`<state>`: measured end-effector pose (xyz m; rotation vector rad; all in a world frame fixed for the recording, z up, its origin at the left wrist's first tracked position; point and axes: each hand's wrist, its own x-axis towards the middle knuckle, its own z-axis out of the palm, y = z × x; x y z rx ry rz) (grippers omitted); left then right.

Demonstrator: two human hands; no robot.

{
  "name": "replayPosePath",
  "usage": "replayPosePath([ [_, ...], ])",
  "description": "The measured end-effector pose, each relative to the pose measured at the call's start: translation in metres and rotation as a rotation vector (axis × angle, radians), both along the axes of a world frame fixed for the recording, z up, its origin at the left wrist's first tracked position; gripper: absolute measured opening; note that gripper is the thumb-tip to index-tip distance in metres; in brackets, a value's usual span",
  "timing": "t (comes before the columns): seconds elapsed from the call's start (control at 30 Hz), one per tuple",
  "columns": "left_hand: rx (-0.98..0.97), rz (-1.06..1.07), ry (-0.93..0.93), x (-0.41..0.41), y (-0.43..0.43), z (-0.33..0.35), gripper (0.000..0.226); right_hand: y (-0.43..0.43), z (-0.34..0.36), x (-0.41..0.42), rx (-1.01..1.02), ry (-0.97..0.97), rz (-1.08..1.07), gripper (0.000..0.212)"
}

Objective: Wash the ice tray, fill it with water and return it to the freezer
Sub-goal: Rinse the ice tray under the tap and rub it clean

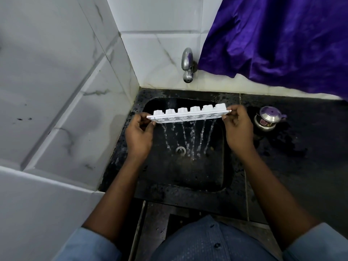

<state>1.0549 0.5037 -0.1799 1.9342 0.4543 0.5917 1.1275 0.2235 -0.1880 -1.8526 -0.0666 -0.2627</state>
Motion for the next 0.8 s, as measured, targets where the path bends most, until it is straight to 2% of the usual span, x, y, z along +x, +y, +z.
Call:
replayPosePath([
  [0.33,0.106,0.055,-0.238,-0.020,-0.027,0.014,0.033,-0.010,0.008,-0.016,0.030,-0.204,-0.013,0.036],
  [0.5,0.264,0.099,-0.227,-0.024,-0.033,0.014,0.044,-0.020,0.010,-0.015,0.037,-0.261,0.018,0.031],
  [0.6,0.184,0.061,-0.073,-0.019,-0.032,0.008,0.039,-0.030,0.006,-0.009,-0.007,-0.177,0.037,0.020],
  [0.7,-0.097,-0.052,-0.013,-0.014,-0.031,-0.001,0.038,-0.034,-0.002,-0.003,-0.035,-0.047,0.069,0.026],
  [0.8,-0.267,-0.075,0.013,-0.010,-0.032,-0.001,0.036,-0.031,-0.010,0.006,-0.070,0.073,0.068,0.021],
])
